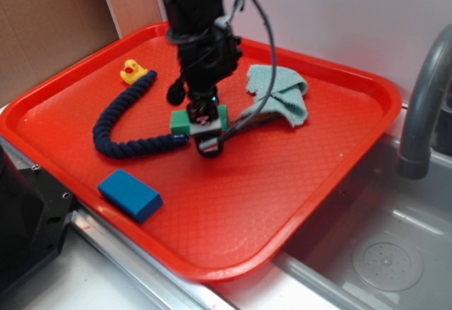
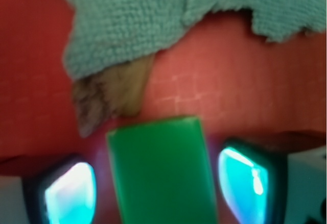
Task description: Grab the green block.
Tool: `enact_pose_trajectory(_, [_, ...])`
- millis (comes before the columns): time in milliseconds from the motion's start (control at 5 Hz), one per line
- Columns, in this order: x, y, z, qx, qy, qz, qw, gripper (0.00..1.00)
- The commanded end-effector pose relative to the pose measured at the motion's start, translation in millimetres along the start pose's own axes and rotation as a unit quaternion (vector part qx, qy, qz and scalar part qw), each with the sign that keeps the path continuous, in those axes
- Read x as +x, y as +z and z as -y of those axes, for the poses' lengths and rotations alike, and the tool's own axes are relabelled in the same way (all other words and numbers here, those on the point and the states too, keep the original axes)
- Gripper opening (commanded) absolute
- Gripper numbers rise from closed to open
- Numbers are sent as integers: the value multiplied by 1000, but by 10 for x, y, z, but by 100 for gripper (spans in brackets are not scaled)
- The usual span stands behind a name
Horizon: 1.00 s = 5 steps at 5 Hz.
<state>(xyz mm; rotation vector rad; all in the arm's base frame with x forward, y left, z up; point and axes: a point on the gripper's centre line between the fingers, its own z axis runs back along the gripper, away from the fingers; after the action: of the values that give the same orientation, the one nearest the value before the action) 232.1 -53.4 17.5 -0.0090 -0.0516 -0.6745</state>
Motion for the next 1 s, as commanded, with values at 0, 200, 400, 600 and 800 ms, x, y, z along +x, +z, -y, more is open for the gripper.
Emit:
enact_pose_trajectory(0, [-218, 68, 119, 13, 7, -9, 1000, 0])
enact_pose_trajectory(200, [-372, 499, 109, 18, 62, 3, 998, 0])
enact_pose_trajectory(400, [-595, 1017, 72, 13, 172, -15, 985, 0])
enact_pose_trajectory(600, [-716, 1520, 26, 15, 276, -10, 961, 0])
enact_pose_trajectory(800, [-631, 1977, -43, 33, 328, -3, 944, 0])
